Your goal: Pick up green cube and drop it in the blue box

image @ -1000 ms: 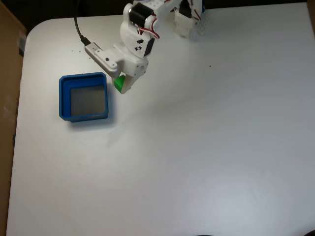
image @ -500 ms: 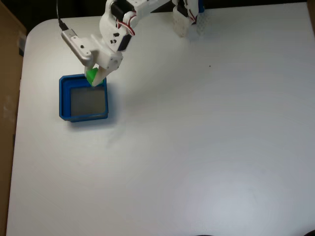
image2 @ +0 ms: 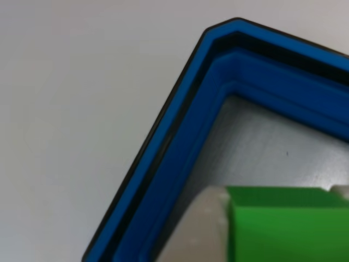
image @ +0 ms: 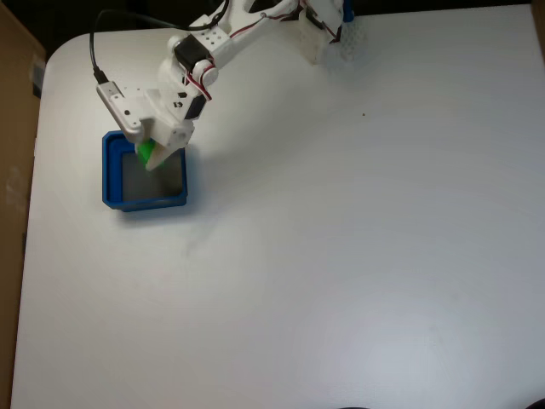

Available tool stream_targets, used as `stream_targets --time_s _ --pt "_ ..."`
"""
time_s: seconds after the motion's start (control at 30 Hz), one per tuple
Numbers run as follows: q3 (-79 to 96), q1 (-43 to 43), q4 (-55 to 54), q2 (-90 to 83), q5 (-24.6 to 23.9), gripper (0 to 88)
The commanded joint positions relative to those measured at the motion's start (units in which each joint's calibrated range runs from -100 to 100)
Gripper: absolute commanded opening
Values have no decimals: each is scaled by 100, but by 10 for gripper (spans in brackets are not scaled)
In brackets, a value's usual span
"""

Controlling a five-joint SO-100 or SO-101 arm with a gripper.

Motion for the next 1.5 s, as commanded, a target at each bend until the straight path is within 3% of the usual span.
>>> stream_targets --time_s 0.0,1.47 --pt "-396 80 -461 10 29 8" --pt "-324 153 -716 261 205 9"
